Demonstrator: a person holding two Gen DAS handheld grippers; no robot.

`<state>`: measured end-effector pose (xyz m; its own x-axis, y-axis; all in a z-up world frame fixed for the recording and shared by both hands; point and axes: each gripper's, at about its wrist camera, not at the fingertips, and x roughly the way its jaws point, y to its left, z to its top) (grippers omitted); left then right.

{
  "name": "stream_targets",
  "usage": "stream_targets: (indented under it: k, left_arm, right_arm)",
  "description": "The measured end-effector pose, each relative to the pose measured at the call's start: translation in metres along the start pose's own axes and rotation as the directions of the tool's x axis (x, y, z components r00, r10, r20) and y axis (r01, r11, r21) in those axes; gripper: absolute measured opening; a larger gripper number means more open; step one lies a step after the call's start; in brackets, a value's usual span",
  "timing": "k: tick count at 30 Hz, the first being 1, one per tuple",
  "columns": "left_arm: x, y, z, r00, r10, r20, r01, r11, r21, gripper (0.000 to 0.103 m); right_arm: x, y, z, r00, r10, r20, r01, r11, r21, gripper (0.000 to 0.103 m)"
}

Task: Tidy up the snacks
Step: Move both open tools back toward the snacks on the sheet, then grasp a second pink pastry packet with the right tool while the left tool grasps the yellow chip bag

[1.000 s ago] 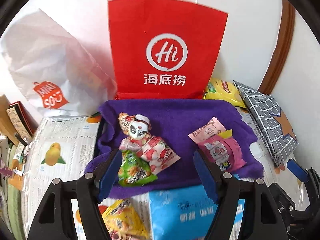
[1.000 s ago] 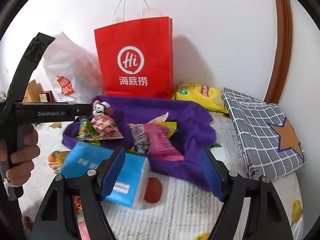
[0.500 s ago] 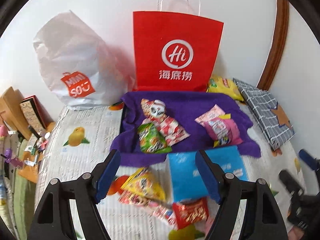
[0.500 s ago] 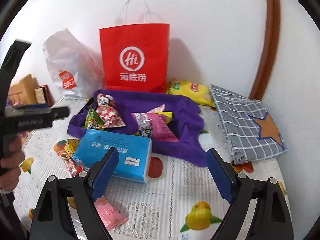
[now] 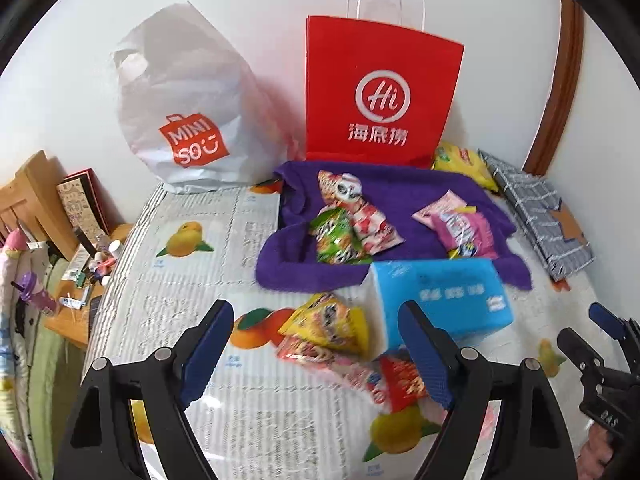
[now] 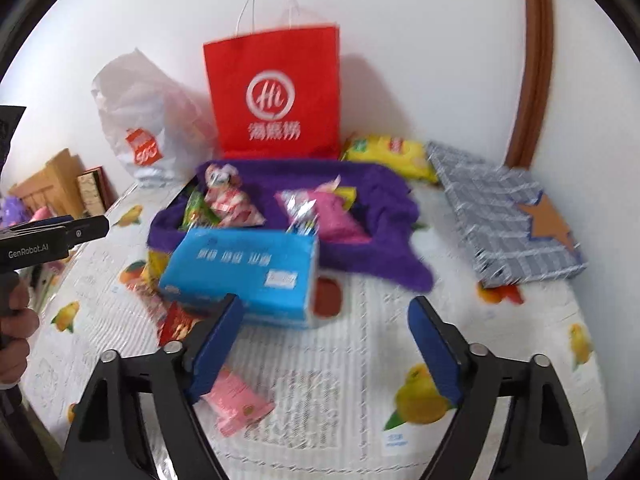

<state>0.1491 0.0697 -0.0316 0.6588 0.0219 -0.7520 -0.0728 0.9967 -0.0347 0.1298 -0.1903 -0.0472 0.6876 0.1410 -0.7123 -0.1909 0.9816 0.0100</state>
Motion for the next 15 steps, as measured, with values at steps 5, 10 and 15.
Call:
stream_targets:
  k: [5, 10, 15]
  left_arm:
    - [0.010, 0.022, -0.014, 0.998, -0.004, -0.067, 0.002, 1.000, -0.025, 0.083]
    - [0.017, 0.043, -0.028, 0.997, 0.028, -0.068, -0.033, 0.997, -0.063, 0.083]
    - [0.020, 0.052, -0.035, 0.998, -0.034, -0.058, 0.029, 0.997, -0.075, 0.083]
  right_arm:
    - [0.018, 0.005, -0.020, 0.992, 0.111, -0.059, -0.110, 0.994, 0.023, 0.082]
    - [0.022, 0.019, -0.037, 0.984, 0.162, -0.069, -0.163, 0.987, -0.009, 0.067]
    - [0.032, 0.040, -0.052, 0.966, 0.227, -0.123, -0.237, 0.969, -0.073, 0.057]
